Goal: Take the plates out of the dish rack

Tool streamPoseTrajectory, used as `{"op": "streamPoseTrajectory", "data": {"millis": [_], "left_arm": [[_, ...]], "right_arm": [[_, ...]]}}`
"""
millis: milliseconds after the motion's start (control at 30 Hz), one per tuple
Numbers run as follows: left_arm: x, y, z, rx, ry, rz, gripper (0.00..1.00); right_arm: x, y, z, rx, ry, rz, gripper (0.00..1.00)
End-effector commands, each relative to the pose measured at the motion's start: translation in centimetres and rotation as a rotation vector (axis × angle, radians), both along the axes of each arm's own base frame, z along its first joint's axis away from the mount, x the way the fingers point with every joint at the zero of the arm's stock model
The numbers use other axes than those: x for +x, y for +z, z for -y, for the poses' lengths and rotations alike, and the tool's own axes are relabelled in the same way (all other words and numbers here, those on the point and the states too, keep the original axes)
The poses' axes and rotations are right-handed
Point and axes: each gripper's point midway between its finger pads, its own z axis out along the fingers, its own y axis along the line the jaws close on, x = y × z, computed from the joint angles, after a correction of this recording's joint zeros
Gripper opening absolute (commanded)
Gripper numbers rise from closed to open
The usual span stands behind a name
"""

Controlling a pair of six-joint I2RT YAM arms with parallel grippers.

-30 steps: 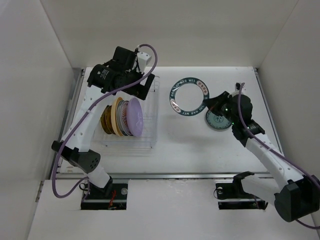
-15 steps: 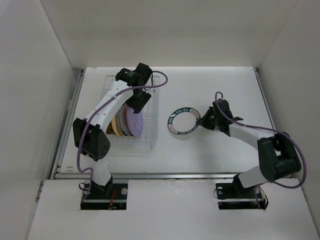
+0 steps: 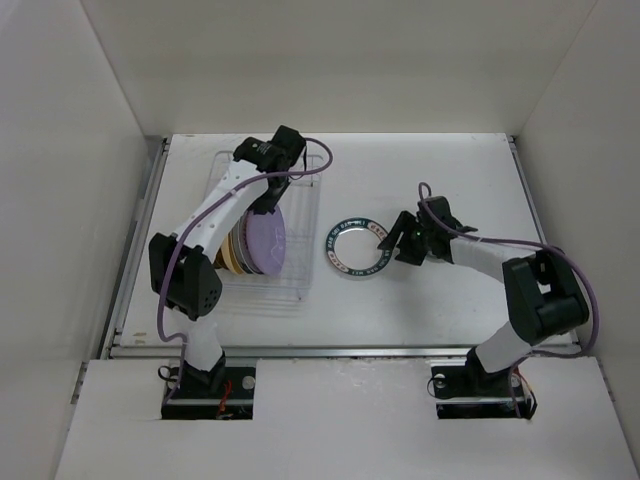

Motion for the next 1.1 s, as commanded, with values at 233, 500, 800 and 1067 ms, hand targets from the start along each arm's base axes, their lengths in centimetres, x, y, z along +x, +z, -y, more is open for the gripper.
{"op": "streamPoseTrajectory", "data": {"millis": [233, 500, 800, 1067], "left_arm": [[-0.1, 9.0, -1.1, 0.053, -0.024, 0.261, 0.00], [-0.7, 15.2, -0.6, -0.054, -0.019, 0.426, 0.00], [-3.2, 19.1, 3.3, -0.372, -0.168, 0.476, 0.00], [-5.9, 15.6, 7.2, -0.595, -0.260, 0.245, 0.00]], "right_arm": [[0.4, 8.9, -1.8, -0.148, 0.193, 0.211, 0.80], [0.3, 17.5, -5.3, -0.141, 0.359, 0.431, 0.82], [-1.9, 27.6, -12.1, 0.198, 0.487, 0.793, 0.83], [-0.5, 25.4, -14.5, 0.296, 0.495, 0.711, 0.79]]}}
